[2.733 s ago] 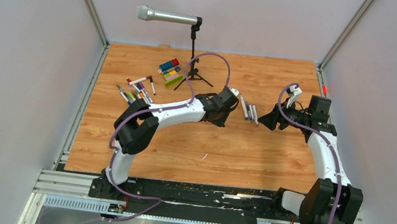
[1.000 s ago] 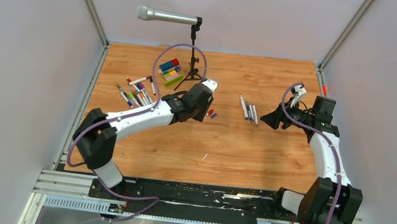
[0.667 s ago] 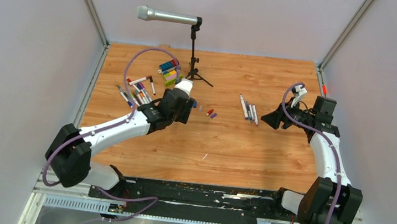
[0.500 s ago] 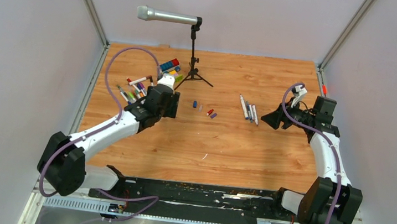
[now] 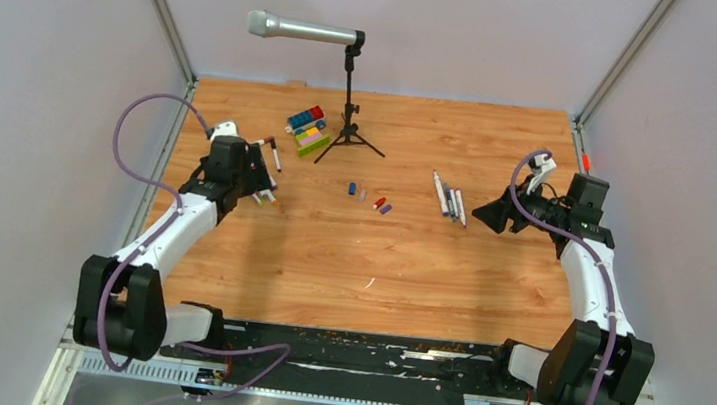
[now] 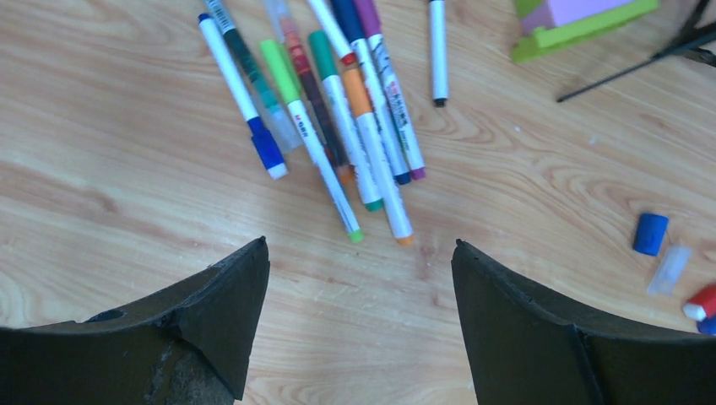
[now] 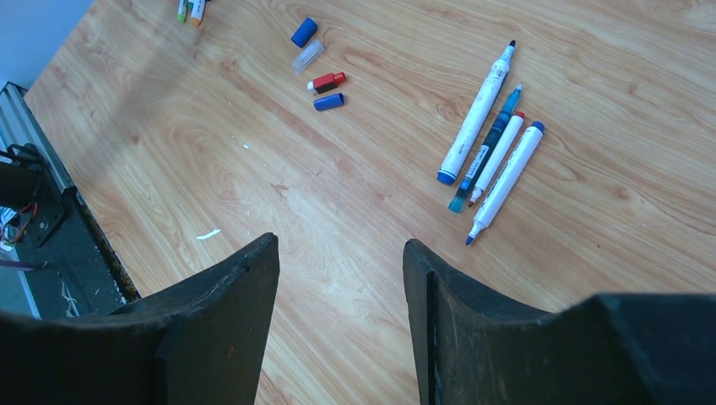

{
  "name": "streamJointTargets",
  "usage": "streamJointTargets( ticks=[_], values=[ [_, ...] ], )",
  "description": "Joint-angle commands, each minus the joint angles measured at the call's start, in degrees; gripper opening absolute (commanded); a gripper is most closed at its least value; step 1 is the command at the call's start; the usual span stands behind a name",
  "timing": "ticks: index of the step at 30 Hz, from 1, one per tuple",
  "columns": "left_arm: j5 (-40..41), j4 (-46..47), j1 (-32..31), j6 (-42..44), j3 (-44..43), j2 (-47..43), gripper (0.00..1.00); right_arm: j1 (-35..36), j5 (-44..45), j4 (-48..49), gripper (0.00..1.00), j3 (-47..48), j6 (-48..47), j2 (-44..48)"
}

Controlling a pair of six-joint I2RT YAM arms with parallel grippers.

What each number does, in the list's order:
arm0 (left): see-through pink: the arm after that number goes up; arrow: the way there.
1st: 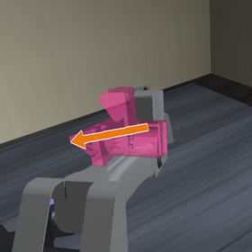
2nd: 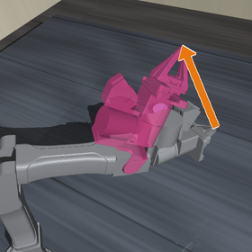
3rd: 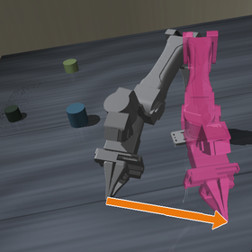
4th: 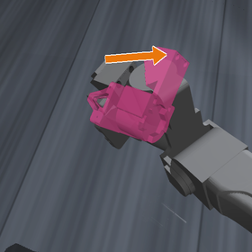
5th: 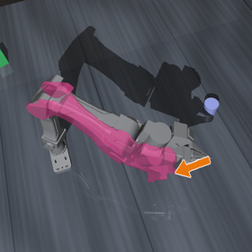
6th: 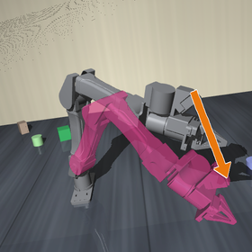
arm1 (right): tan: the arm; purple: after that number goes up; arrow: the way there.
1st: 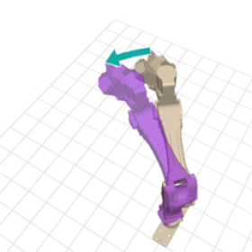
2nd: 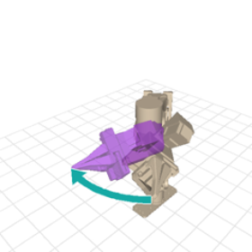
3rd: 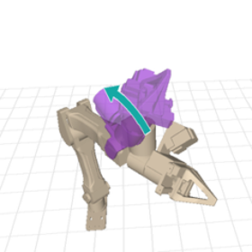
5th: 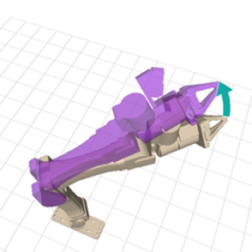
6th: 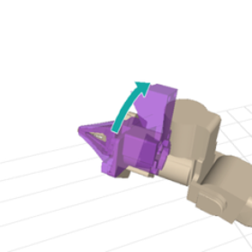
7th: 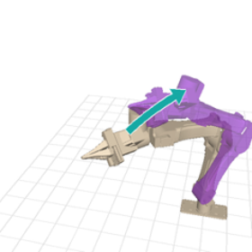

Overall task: Open the pen caps
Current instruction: Pick up the pen from the center of the board.

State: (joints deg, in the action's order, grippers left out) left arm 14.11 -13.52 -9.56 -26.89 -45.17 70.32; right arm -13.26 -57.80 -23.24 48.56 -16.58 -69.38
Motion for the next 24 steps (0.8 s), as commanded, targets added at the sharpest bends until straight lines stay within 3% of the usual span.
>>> streamJointTargets(
  ticks=[1, 5, 13, 18, 24],
  values=[
    [-3.6, -1.3, 4.3, -5.1, -3.6, 4.8, 0.85, -0.4, -2.2, 2.0, 0.56, -0.4, -0.4, 0.4],
    [-3.3, -7.5, 6.7, -6.3, -8.8, 11.7, 0.84, -0.5, -2.4, 2.0, 0.56, -0.4, -0.4, 0.5],
    [-1.7, -14.4, 9.1, -6.9, -16.7, 22.8, 0.68, -0.6, -2.5, 2.1, 0.56, -0.4, -0.3, 0.4],
    [1.4, -17.0, 9.4, -5.9, -20.2, 26.3, 0.66, -0.8, -2.5, 2.1, 0.57, -0.4, -0.3, 0.4],
    [1.9, -17.6, 11.9, -5.5, -21.9, 29.1, 0.51, -0.8, -2.6, 2.1, 0.57, -0.4, -0.3, 0.4]
  ],
)
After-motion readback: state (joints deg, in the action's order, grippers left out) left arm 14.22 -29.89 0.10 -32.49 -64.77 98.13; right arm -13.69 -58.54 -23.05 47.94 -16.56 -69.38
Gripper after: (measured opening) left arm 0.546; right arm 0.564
